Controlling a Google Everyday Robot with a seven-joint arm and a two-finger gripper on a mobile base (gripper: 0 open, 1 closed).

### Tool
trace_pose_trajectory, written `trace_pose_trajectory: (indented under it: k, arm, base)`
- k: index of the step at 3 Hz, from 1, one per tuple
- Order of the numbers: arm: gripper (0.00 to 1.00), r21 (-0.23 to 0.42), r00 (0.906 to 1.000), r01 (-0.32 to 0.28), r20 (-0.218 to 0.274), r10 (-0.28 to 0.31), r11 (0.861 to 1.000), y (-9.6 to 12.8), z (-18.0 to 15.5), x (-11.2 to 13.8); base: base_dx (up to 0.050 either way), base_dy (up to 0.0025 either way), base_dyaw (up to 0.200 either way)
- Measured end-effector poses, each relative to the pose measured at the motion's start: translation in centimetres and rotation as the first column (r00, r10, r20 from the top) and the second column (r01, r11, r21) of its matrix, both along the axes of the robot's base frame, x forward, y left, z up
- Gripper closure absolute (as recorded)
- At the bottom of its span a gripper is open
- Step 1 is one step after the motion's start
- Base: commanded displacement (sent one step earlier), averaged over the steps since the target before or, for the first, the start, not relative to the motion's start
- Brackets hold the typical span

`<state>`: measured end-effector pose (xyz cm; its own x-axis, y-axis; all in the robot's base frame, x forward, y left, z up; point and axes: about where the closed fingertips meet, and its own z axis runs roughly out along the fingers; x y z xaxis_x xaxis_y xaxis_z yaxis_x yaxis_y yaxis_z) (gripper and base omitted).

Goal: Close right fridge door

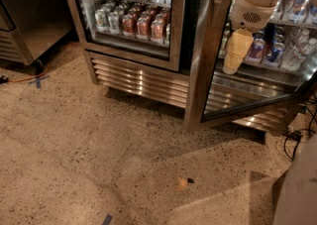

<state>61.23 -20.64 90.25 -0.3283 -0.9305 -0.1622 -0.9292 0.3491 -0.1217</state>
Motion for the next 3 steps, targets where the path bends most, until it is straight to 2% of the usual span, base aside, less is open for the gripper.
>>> trace_pose_trajectory:
  k: [1,2,3]
  arm:
    - [0.00,0.000,1.0000,0.000,0.000,0.000,1.000,0.00,0.00,0.00]
    - [0.00,0.000,1.0000,0.000,0.000,0.000,1.000,0.00,0.00,0.00]
    - [0.00,0.000,1.0000,0.000,0.000,0.000,1.000,0.00,0.00,0.00]
  base:
    - [0.044,0.00204,0.095]
    - [0.000,0.00001,-0.200]
    - [0.034,0.00236,0.146]
